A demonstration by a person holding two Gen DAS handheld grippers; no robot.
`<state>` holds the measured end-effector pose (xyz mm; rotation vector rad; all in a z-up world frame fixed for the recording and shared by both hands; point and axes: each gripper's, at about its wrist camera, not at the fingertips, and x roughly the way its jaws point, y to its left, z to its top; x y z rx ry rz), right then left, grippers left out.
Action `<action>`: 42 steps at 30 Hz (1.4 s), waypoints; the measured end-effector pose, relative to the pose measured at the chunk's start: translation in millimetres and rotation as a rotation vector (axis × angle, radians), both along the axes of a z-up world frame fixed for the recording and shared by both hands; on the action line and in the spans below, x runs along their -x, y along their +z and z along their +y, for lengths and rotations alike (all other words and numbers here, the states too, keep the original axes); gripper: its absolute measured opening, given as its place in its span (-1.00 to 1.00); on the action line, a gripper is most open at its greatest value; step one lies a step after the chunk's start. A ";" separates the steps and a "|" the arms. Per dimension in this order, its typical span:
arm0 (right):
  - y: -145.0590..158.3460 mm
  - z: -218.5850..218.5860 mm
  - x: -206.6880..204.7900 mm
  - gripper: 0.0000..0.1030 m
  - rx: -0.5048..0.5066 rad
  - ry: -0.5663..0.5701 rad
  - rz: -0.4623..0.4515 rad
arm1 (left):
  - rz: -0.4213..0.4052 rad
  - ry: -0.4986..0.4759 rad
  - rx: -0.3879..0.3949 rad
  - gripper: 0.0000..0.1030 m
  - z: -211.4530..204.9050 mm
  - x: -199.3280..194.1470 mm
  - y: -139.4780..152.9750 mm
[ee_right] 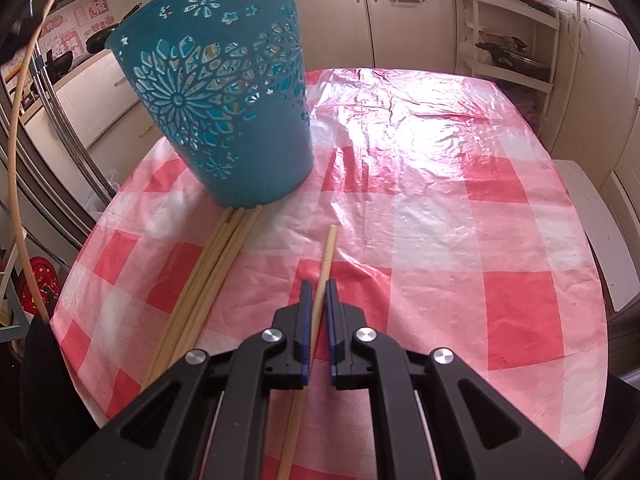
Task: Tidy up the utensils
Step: 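Lift the chopstick over the teal basket and release it with the left gripper, then lift the loose chopstick into the teal basket and open the right gripper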
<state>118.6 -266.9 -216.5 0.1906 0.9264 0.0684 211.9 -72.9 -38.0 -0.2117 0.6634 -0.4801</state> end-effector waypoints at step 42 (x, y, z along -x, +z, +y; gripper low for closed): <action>3.0 -3.3 6.8 -0.89 0.007 -0.003 -0.016 | -0.064 0.167 -0.201 0.56 1.4 18.2 -35.4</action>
